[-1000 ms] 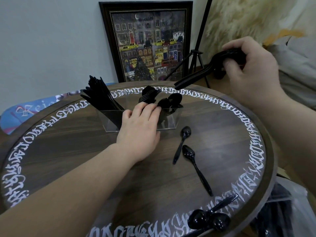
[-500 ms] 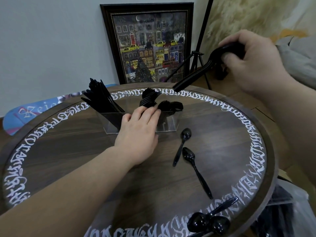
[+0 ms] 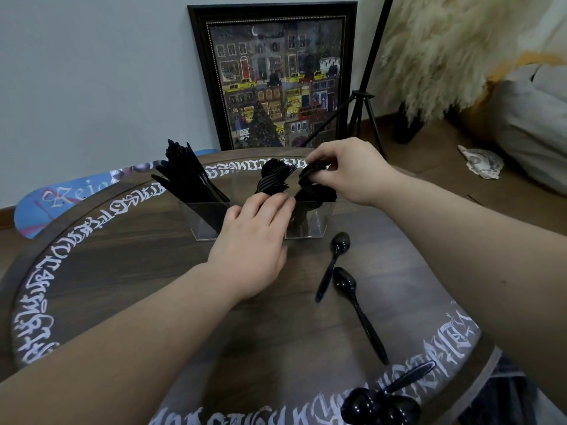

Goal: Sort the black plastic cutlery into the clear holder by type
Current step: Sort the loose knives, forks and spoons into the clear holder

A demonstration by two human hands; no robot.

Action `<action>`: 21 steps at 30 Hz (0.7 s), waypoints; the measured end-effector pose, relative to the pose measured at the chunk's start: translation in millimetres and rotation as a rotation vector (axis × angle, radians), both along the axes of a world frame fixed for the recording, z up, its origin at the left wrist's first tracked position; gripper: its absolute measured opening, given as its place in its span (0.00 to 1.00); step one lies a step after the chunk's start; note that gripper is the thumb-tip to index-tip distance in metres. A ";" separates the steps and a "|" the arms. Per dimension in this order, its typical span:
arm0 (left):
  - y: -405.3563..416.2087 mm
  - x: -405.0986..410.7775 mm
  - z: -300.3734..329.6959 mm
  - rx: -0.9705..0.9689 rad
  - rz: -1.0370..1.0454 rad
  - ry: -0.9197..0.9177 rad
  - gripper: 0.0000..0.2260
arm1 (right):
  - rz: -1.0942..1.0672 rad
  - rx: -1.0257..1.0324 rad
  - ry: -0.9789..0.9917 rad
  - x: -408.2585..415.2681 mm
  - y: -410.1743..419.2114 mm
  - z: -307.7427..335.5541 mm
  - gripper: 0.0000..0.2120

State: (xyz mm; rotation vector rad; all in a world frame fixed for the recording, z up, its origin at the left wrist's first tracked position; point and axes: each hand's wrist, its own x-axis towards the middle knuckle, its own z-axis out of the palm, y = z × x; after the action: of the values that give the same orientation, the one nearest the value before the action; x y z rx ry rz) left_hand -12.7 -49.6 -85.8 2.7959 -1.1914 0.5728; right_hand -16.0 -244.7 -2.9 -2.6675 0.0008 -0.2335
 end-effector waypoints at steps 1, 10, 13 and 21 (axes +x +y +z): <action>0.2 0.1 -0.2 0.004 0.000 0.004 0.33 | 0.011 0.047 0.020 -0.5 0.0 1.6 0.15; -0.1 -1.8 -1.3 0.023 0.007 0.040 0.34 | 0.028 0.145 0.018 -13.7 1.3 3.8 0.15; -0.1 -5.4 0.6 0.021 0.008 0.051 0.34 | 0.003 0.222 -0.026 -26.3 -1.2 1.6 0.17; -8.6 -46.4 -15.0 0.039 -0.074 0.331 0.29 | -0.269 0.031 0.181 -106.7 -25.9 -58.7 0.12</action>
State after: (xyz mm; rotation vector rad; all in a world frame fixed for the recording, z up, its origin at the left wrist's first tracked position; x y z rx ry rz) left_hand -59.1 -58.3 -100.7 2.7186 -1.2358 0.0754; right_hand -122.7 -270.6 -61.6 -2.6423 0.4181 -0.0745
